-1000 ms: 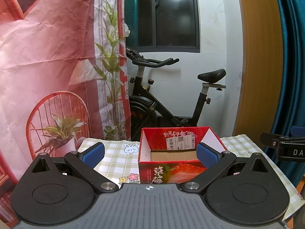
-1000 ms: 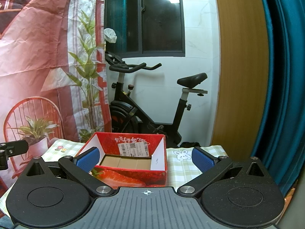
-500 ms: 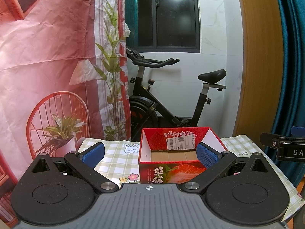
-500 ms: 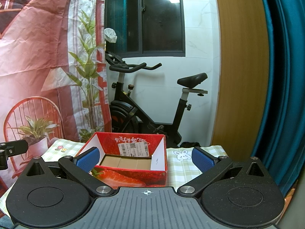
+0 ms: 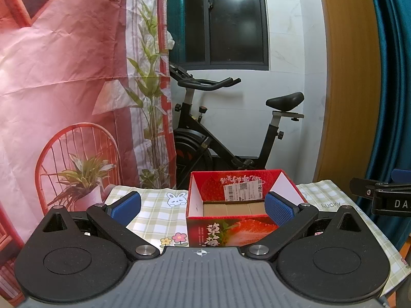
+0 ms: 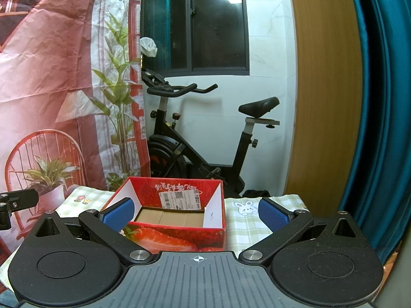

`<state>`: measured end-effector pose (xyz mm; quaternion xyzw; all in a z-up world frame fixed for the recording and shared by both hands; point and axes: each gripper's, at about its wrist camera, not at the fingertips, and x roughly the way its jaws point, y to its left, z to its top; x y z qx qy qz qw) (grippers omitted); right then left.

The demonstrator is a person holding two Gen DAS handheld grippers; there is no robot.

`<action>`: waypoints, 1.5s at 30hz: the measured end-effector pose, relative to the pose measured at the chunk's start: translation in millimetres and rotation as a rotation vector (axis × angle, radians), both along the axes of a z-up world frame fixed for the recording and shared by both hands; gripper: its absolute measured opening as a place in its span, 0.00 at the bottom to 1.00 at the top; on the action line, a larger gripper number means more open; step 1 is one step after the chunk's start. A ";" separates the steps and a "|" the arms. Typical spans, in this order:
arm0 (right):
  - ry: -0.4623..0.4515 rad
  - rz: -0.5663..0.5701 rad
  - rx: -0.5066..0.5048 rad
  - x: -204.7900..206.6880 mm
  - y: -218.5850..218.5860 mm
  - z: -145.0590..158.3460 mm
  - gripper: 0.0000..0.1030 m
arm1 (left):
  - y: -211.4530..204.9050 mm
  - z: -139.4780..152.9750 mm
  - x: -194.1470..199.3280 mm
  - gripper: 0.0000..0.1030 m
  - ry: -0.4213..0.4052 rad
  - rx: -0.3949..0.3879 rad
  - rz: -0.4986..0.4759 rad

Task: Organize soft objects

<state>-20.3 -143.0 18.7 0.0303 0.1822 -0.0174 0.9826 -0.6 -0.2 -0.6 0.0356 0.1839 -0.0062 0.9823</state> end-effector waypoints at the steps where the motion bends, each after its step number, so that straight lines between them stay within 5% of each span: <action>1: 0.000 0.000 0.000 0.1 0.0 0.0 1.00 | -0.2 -0.1 -0.1 1.00 0.000 0.000 0.000; 35: 0.003 0.001 0.003 2.9 0.2 0.2 1.00 | 0.0 -5.6 -0.3 1.00 0.013 -0.004 -0.002; 45: -0.031 0.057 0.143 15.6 -19.5 -33.0 1.00 | 10.4 -28.2 19.6 1.00 0.025 -0.024 0.033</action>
